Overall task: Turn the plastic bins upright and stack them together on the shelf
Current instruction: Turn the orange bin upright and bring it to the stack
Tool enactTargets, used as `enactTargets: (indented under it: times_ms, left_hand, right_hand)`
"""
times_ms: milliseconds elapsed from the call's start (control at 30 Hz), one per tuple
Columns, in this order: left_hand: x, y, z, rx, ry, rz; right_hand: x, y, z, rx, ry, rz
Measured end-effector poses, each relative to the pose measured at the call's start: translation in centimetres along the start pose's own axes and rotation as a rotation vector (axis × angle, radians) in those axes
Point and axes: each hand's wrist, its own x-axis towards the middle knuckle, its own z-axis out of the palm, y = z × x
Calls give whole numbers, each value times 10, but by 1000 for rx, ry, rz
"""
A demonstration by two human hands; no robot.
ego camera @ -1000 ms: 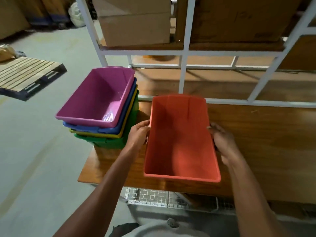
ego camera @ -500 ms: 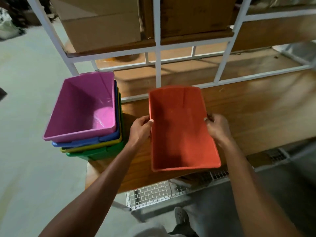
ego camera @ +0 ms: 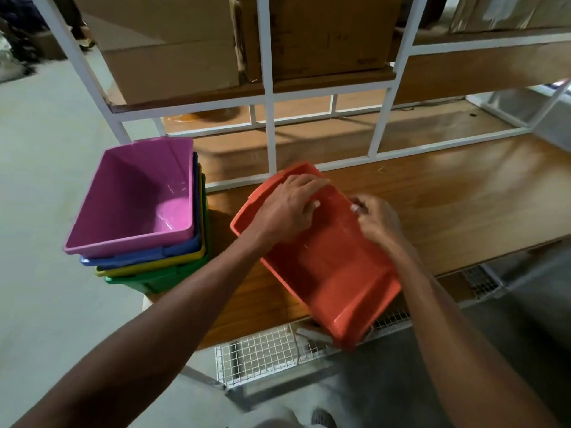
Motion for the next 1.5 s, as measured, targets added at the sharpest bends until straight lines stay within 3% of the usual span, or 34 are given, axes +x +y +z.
enactTargets:
  times_ms: [167, 367, 567, 700, 833, 900, 1033, 1267, 1500]
  left_hand:
    - [23, 6, 10, 304, -238, 2]
    - [3, -9, 9, 290, -241, -64]
    - [-17, -18, 3, 200, -135, -167]
    - [-36, -35, 0, 43, -13, -286]
    - [-56, -49, -5, -106, 113, -368]
    - [-64, -53, -4, -138, 135, -425]
    - [-80, -50, -2, -202, 181, -589]
    - [-100, -46, -11, -465, 257, -865]
    - [-93, -30, -49, -777, 255, -814]
  right_hand:
    - [-11, -7, 2, 5, -52, -185]
    - [-17, -16, 13, 4, -156, -276]
    - [-31, -18, 31, 25, -23, -324]
    - [-52, -1, 36, 212, 247, -203]
    - [-67, 9, 37, 154, 380, 15]
    - [-73, 8, 39, 248, 348, 86]
    - [-76, 3, 41, 791, 21, 349]
    - [-73, -3, 35, 840, -167, 418]
    - [-39, -22, -6, 802, -139, 269]
